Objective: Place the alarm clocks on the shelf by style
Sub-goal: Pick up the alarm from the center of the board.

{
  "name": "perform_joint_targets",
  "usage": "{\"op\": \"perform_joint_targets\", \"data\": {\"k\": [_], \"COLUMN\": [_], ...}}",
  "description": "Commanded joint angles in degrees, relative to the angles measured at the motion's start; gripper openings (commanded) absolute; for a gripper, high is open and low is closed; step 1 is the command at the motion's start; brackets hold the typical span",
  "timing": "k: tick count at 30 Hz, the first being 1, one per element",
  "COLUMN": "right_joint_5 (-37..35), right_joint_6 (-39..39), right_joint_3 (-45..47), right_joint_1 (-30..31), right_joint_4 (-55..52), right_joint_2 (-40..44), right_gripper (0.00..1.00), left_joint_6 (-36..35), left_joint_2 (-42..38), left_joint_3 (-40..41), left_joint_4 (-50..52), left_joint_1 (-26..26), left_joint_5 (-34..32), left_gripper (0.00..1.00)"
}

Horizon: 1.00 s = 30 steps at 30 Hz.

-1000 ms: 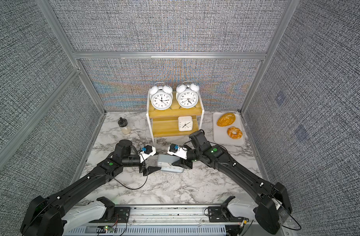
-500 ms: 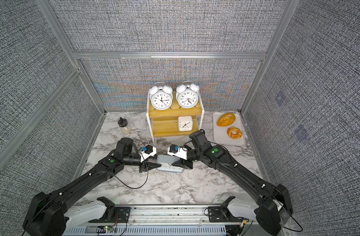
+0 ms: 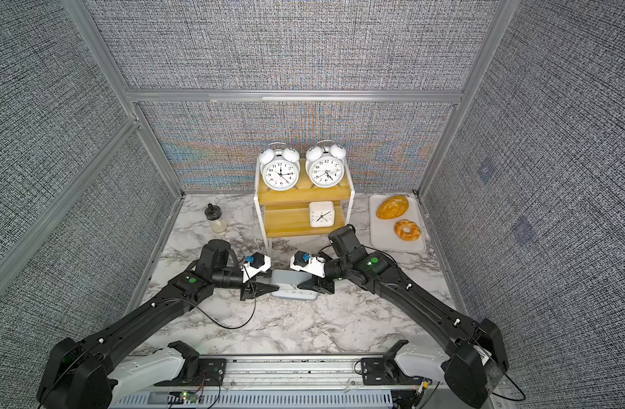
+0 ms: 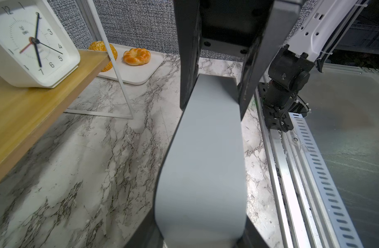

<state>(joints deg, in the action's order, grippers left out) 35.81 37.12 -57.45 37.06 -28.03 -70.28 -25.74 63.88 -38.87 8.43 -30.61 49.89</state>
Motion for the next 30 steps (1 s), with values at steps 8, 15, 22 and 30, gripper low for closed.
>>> {"op": "perform_joint_targets", "data": {"k": [8, 15, 22, 30], "right_joint_5": [-2.4, -4.3, -6.1, -17.5], "right_joint_6": [-2.6, -4.9, -10.9, -20.3], "right_joint_3": [0.2, 1.8, 3.8, 8.4], "right_joint_1": [-0.1, -0.6, -4.1, -8.9], "right_joint_4": [3.6, 7.6, 14.2, 24.4], "right_joint_2": [0.5, 2.1, 5.6, 11.0], "right_gripper": [0.45, 0.72, 0.84, 0.86], "left_joint_6": [0.2, 1.4, 2.9, 11.7], "left_joint_2": [-1.3, -5.5, -8.0, -13.5], "left_joint_3": [-1.0, 0.2, -0.4, -0.1], "left_joint_4": [0.3, -1.7, -0.1, 0.9], "left_joint_1": [0.0, 0.0, 0.0, 0.0], "left_joint_5": [1.9, -2.2, -7.0, -16.8], "left_gripper": [0.25, 0.18, 0.18, 0.18]}}
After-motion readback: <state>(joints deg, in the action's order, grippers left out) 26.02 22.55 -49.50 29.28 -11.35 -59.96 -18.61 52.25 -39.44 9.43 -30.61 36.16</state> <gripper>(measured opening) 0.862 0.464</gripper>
